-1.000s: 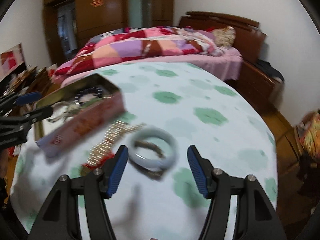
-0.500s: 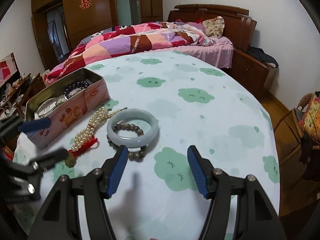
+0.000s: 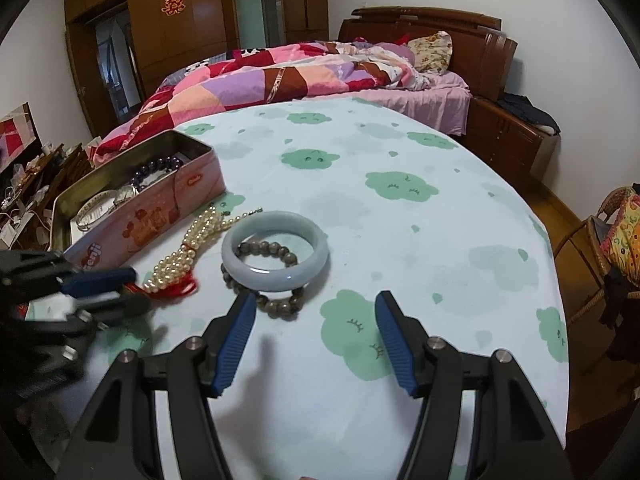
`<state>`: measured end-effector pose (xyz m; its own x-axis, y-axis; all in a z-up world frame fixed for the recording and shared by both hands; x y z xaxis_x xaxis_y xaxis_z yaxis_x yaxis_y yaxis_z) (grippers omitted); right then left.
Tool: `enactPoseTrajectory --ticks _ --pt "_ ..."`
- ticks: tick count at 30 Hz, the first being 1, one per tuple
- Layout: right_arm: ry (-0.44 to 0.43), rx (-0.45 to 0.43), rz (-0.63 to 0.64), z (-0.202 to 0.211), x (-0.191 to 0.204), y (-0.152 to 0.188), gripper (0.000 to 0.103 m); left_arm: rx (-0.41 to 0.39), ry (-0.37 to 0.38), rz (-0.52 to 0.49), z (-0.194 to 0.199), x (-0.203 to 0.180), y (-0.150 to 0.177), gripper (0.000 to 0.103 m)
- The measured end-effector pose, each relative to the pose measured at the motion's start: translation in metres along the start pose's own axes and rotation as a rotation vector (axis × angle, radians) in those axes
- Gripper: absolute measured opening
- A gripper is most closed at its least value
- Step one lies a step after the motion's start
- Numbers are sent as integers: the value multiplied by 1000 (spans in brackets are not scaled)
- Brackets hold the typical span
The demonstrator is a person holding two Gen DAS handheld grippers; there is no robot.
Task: Organize jewelry
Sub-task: 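Grasp the gold medallion with the left gripper while the right grasps the white jade bangle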
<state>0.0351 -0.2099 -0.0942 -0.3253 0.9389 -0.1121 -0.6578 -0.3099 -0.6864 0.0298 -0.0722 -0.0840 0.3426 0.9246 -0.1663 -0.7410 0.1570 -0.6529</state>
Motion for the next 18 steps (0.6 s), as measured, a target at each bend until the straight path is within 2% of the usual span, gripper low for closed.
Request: enactPoseTrajectory --ticks 6,11,15,18 --pt "4 -11 -11 -1 -2 -8 65 -110 -13 1 33 8 -23 22" --pt "-30 -14 0 -7 2 -20 66 -149 -38 -6 40 14 -36 22" --pt "-79 5 -5 -18 6 -30 86 -137 -55 19 26 24 -41 22" --pt "-78 30 14 -26 10 -38 86 -133 -66 28 18 29 -44 22"
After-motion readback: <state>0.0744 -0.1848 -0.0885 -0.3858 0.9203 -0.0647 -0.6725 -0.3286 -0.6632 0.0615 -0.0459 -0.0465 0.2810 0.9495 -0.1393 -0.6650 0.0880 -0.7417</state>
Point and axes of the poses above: each gripper's, at about its wrist camera, not at the fingertips, and z roughly against the way its jaws point, x to its left, y to its underside, the point moved 1 cm from there along -z, roughly the way its jaws point, and after that the axes turned 13 degrees about z, right-handed, at the moved point
